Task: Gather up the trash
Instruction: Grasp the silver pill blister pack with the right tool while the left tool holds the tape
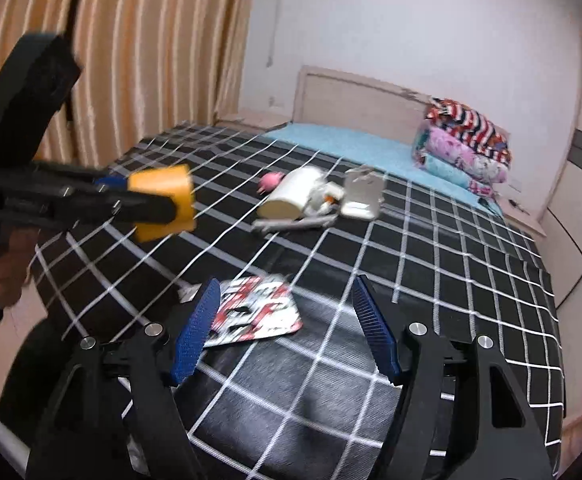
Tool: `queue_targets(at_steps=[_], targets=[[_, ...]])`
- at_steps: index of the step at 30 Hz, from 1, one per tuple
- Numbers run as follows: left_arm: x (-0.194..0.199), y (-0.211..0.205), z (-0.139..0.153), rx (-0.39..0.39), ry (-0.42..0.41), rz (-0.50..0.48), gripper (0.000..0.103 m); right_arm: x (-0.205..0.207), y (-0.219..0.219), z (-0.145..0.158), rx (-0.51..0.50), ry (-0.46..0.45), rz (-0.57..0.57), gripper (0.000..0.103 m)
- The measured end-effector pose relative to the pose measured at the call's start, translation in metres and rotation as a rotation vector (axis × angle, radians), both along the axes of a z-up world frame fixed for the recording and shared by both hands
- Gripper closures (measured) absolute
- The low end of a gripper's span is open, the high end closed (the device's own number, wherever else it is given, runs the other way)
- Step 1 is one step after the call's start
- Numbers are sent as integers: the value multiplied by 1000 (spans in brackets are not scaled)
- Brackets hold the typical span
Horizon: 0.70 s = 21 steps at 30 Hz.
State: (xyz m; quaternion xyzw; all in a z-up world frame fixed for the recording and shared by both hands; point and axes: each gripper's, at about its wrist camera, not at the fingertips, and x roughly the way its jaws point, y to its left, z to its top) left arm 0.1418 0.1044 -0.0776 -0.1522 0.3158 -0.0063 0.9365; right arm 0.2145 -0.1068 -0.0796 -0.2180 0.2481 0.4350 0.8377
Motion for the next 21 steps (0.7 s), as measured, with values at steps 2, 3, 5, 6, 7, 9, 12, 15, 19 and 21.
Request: queue_targets(at_steps=[2,3,5,6,7,9,12,15,19,21], targets=[[-2,0,-3,-7,6,6,57,-6,7,-10,-23,25,34,34],[-3,0,-5,-12,9,8,57,-8,11,-15,-41,29,44,30],[-5,-1,-7,-19,11,5,57,-9,17,-23,-62,34,59,26],[-6,-1,-8,-19,12,4,57,-8,20,-26,-69,46,67,26],[-7,-2,-8,-18,12,1,57,-7,21,-28,-70,58,71,23],[-8,-2,-8,-16,11,0,57,-3,23,-31,-59,77,86,19],[-10,-1,-6,-18,7,1,57,8,25,-33,-62,125,119,17],[-10,-2,-5,-16,3,2,57,17,27,-36,-84,158,104,17],[-13,-1,-5,-20,-1,7,57,7,24,-32,-70,123,92,17],[-14,0,-5,-23,-3,10,57,-7,25,-31,-72,62,110,17]])
